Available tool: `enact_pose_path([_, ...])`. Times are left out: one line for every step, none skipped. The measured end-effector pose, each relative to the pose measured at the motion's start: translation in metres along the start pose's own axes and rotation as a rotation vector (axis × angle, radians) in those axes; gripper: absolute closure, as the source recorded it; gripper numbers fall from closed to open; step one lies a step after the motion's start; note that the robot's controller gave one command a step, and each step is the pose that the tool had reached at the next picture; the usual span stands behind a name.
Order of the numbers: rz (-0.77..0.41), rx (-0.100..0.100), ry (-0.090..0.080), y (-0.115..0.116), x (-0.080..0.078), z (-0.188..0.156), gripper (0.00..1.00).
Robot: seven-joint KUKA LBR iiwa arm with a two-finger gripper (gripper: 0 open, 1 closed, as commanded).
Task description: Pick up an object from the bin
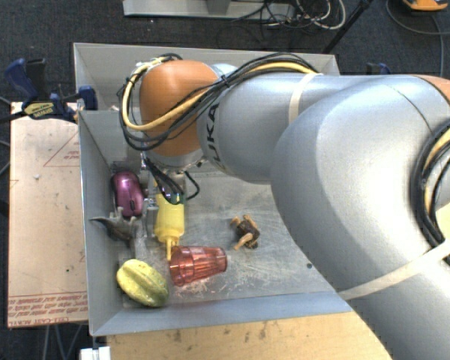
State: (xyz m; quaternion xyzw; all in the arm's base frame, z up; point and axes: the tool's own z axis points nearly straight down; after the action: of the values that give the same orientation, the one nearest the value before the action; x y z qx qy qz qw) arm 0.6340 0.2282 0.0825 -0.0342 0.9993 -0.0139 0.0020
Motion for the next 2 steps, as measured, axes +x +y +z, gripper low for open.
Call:
enact_pose_path([-0.002,-0.002,-0.001,-0.001,0.000,0.000,0.00])
enact_pose_path([-0.173,-0.019,-0.005,0.009,0.012,0.005,0.00])
